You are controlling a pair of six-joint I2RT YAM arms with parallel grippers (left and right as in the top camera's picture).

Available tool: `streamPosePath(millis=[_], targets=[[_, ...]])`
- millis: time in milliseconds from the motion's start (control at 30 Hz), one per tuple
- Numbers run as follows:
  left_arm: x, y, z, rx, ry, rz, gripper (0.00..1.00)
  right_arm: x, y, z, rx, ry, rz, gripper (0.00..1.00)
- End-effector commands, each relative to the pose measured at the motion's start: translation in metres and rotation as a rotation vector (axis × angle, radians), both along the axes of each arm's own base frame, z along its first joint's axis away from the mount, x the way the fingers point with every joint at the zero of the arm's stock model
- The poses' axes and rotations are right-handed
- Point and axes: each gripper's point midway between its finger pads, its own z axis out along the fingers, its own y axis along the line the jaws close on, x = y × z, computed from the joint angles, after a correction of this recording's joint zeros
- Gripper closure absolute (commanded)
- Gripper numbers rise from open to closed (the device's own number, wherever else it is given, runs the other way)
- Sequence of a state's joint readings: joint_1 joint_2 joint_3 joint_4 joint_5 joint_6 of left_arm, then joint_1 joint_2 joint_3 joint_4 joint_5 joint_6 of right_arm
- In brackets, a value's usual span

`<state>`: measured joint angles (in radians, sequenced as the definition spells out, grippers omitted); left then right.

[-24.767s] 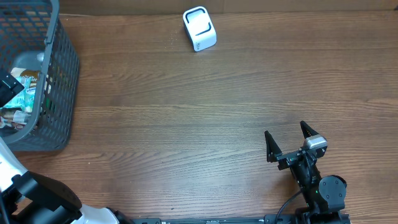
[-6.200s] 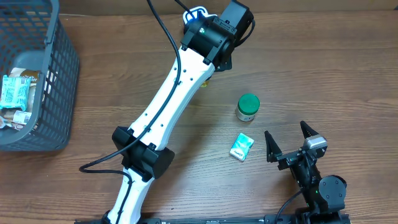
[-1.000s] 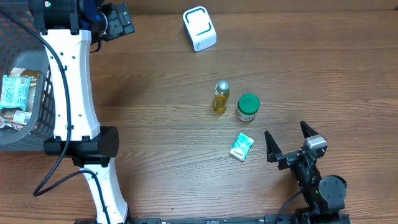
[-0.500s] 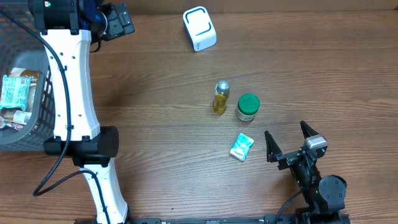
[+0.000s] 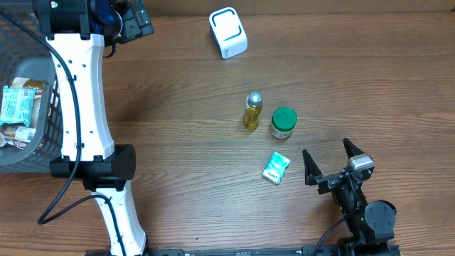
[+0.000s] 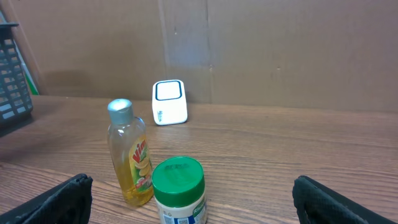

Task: Scan the item barcode
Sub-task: 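Raise the empty left gripper back over the grey basket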

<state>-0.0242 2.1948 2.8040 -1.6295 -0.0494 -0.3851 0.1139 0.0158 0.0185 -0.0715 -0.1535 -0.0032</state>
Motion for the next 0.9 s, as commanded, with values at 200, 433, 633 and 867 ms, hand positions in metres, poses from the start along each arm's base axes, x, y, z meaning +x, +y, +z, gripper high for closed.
streamPosePath(millis=[200, 433, 633, 867], targets=[[-0.0024, 0.0052, 0.0115, 0.017, -0.032, 0.003, 0.0, 0.0, 0.0016, -0.0032, 0.002, 0.003, 0.008, 0.0], [-0.0016, 0.0052, 0.012, 0.017, -0.036, 0.003, 0.0, 0.0, 0.0016, -0.0033, 0.002, 0.003, 0.008, 0.0], [-0.0015, 0.0053, 0.0121, 0.017, -0.036, 0.003, 0.0, 0.0, 0.0016, -0.0034, 0.002, 0.004, 0.008, 0.0], [-0.0009, 0.0088, 0.0127, 0.049, -0.038, -0.012, 0.01, 0.0, 0.0015, -0.0033, 0.002, 0.003, 0.008, 0.0]])
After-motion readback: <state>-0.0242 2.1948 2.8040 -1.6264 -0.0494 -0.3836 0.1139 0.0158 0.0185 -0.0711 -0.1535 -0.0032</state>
